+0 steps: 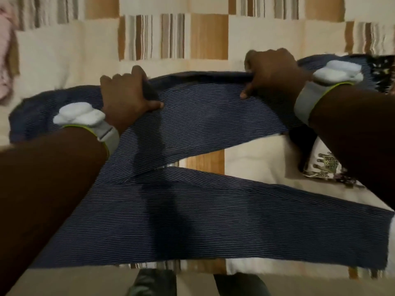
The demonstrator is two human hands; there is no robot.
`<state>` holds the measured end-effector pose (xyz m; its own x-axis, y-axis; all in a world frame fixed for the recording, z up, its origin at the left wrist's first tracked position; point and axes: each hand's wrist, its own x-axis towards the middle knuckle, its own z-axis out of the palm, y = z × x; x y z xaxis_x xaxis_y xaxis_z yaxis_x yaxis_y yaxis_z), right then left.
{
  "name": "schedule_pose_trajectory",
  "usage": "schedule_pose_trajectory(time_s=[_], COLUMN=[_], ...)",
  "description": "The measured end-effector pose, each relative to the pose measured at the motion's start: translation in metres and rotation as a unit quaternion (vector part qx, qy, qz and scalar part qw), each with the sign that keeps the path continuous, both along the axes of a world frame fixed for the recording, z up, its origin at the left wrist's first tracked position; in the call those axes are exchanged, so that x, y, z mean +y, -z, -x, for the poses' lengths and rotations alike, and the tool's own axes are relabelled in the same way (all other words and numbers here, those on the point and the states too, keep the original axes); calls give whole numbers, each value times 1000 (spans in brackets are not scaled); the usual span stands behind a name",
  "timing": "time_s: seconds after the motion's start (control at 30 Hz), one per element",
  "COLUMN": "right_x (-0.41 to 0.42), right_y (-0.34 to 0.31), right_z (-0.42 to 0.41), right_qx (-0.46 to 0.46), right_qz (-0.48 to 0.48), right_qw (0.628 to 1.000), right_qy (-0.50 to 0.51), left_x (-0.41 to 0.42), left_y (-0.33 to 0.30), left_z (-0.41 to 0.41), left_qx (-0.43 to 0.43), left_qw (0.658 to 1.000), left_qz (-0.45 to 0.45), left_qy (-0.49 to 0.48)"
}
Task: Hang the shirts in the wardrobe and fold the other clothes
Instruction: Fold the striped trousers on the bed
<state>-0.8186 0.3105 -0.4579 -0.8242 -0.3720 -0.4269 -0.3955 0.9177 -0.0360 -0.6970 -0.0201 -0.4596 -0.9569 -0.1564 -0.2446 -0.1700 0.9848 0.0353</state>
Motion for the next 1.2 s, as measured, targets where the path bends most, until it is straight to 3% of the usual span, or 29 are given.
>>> schedule_pose_trajectory(time_s=[0.07,0.2,0.4,0.53,0.7,0.9,0.97,1.03,1.13,1.2], right_x=[2,16,35,56,90,79,68,55,2,-50], right_y=[-12,-47,-77,-59,-2,9,-2,-14,-36,-46], right_z=[-10,-64,-223,-312,-394,-407,-407,-408,-405,-399], right_qx=[-28,35,65,84,29,-19,-23,-30,-88,-137], right_qz=[27,151,244,216,104,5,-32,-47,79,189], right_qw=[999,988,966,969,991,1000,999,998,991,968], right_qy=[-1,-4,-60,-90,-74,-6,24,42,62,90], left_x=[-6,-33,-43,-22,-9,-4,-6,-11,-34,-61], left_y=[-17,-59,-70,-49,-13,8,6,-7,-34,-41], left_z=[-18,-78,-218,-300,-369,-387,-379,-364,-337,-311], left_qx=[8,-13,-17,-4,-61,-80,-116,-136,4,117], left_qw=[999,995,977,970,974,979,968,939,882,870], left_qz=[-38,-92,-150,-177,-187,-170,-208,-314,-452,-420], left_qy=[6,48,153,166,109,86,77,22,-132,-229])
